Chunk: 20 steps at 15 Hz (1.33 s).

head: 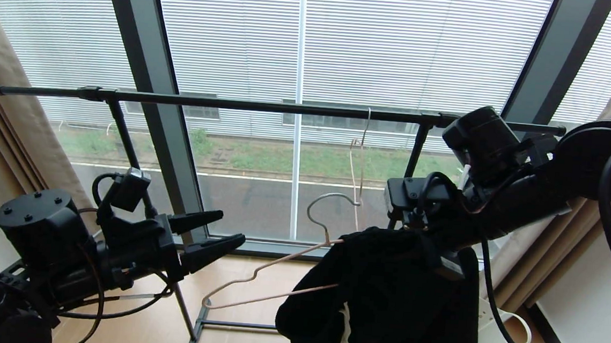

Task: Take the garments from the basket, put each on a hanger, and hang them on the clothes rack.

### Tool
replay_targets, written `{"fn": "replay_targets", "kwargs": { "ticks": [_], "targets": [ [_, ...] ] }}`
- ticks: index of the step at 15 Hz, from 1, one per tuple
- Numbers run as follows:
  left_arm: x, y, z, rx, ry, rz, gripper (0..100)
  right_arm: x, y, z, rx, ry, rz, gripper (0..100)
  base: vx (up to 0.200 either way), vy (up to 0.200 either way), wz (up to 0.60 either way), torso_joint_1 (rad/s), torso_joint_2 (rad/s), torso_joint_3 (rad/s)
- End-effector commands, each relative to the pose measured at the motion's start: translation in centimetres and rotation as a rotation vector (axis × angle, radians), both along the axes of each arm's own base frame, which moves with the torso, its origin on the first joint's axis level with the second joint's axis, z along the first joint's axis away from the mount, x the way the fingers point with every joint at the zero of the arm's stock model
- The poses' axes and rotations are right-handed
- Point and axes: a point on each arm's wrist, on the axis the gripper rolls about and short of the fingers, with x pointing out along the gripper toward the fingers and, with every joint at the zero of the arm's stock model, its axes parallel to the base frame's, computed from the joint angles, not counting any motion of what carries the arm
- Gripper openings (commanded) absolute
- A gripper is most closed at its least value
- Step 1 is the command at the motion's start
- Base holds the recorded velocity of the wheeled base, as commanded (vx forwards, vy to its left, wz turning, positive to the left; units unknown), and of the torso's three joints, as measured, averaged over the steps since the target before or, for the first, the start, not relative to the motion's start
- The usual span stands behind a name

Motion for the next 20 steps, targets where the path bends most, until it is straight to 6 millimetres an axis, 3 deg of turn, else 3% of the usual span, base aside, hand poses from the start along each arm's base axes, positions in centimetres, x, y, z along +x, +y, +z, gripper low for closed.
{"fn": "replay_targets", "kwargs": {
  "ticks": [1, 3, 5, 11, 15, 20],
  "targets": [
    [2.0, 1.3, -0.4, -0.019, 0.02, 0.05, 100, -0.3, -0.7, 0.2, 0.042, -0.012, 0.001, 0, 0.0, 0.0, 0.0, 0.0, 0.0, 0.0],
    [4.0, 2.2, -2.2, -0.014, 0.06, 0.089, 100, -0.5, -1.3, 0.7, 0.119, -0.024, 0.019, 0, 0.0, 0.0, 0.0, 0.0, 0.0, 0.0],
    [4.5, 2.2, -3.4, -0.009, 0.098, 0.094, 100, -0.9, -1.9, 1.4, 0.206, -0.027, 0.021, 0, 0.0, 0.0, 0.0, 0.0, 0.0, 0.0],
    [3.3, 0.8, -4.3, 0.098, 0.018, 0.042, 100, -0.5, -2.1, 2.4, 0.3, -0.05, 0.02, 0, 0.0, 0.0, 0.0, 0.0, 0.0, 0.0],
    [2.2, -1.8, -4.9, 0.194, -0.021, 0.075, 100, -0.1, -2.1, 2.5, 0.34, -0.04, -0.001, 0, 0.0, 0.0, 0.0, 0.0, 0.0, 0.0],
    [1.2, -2.3, -5.2, 0.202, -0.014, 0.047, 100, 0.1, -2.1, 2.6, 0.359, -0.031, -0.027, 0, 0.0, 0.0, 0.0, 0.0, 0.0, 0.0]
  ]
}}
